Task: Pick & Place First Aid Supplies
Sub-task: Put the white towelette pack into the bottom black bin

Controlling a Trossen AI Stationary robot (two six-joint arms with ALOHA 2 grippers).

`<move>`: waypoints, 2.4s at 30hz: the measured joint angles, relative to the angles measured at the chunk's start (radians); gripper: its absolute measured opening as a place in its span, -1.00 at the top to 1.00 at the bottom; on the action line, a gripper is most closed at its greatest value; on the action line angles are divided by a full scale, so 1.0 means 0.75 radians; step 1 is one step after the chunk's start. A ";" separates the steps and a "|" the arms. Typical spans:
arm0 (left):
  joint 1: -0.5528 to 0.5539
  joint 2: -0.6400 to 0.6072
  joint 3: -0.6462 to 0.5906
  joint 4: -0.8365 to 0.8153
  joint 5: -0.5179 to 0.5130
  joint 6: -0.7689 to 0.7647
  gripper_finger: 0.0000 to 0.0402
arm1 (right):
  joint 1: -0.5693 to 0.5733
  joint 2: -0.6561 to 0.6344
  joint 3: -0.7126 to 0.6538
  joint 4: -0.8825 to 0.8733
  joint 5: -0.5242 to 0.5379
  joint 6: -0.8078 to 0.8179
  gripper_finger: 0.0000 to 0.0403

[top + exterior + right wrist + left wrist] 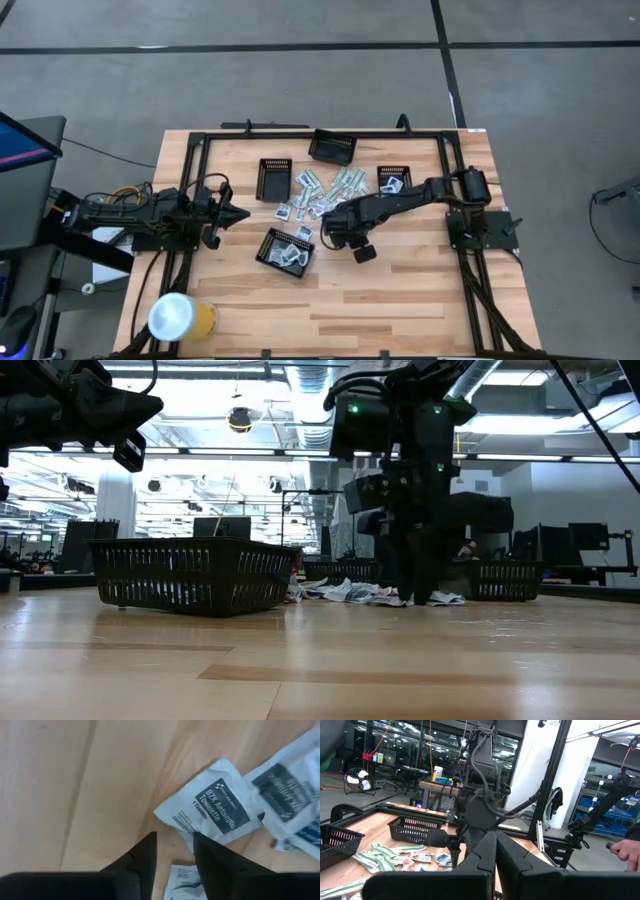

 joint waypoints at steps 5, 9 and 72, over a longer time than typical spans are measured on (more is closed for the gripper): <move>0.000 0.000 0.000 0.000 0.000 0.000 0.96 | -0.002 0.000 0.001 0.012 0.059 0.001 0.35; 0.000 0.000 0.000 0.000 0.000 0.000 0.96 | 0.022 0.000 0.001 -0.032 0.093 0.001 0.38; -0.001 0.000 0.000 0.007 0.000 0.000 0.96 | 0.007 0.099 0.006 0.087 -0.025 0.000 0.98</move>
